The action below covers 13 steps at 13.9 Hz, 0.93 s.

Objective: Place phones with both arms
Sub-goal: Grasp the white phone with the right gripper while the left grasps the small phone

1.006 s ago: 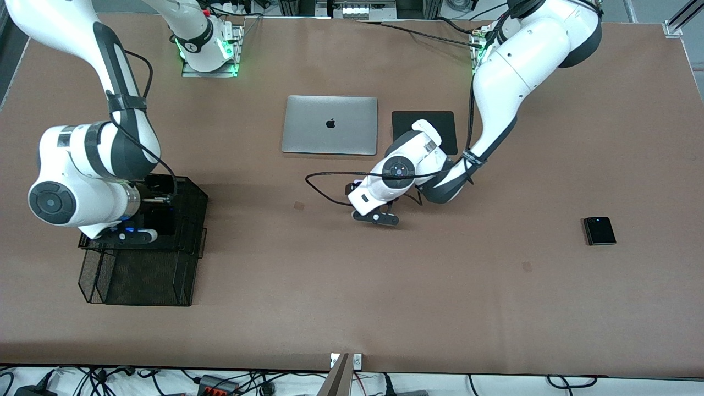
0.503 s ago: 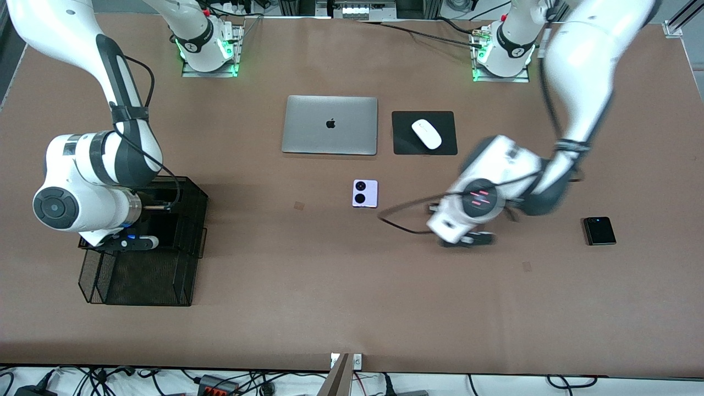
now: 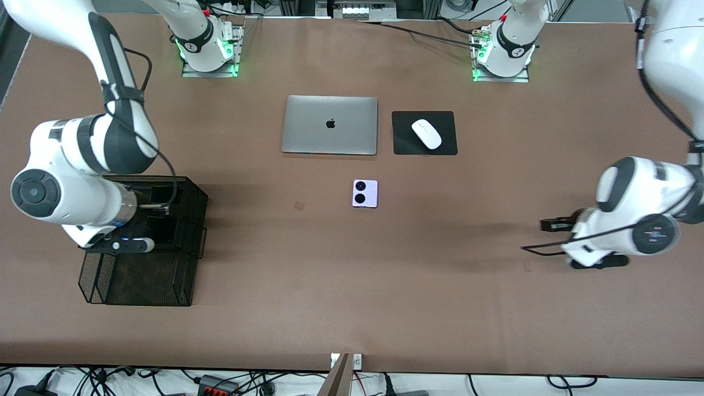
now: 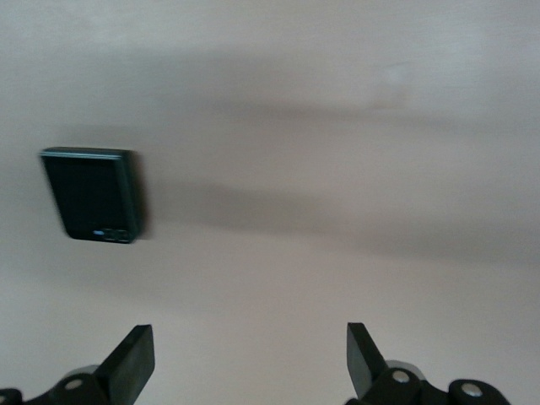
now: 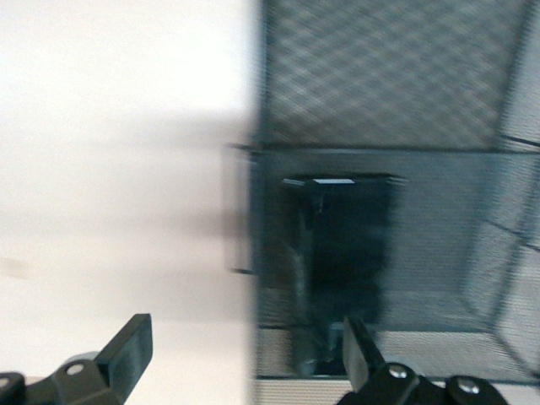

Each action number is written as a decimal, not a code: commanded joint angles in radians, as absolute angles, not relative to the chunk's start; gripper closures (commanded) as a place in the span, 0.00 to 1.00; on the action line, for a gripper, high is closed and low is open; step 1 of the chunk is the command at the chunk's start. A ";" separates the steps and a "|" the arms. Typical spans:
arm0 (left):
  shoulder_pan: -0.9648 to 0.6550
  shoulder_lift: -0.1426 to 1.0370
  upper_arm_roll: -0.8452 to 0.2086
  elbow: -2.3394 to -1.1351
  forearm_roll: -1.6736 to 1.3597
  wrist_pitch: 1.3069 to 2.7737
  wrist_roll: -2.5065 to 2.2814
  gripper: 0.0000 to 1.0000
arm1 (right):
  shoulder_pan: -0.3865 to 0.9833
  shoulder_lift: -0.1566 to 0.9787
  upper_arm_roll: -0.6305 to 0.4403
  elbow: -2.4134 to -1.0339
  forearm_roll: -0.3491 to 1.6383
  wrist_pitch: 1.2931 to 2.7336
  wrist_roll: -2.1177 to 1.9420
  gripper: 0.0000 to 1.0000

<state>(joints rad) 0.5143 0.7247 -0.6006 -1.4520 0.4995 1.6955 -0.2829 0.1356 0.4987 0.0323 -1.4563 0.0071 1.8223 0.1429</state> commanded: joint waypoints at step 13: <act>0.686 0.891 -0.534 -1.482 0.649 1.983 0.034 0.00 | 0.636 0.735 0.041 -1.416 0.018 2.220 0.727 0.00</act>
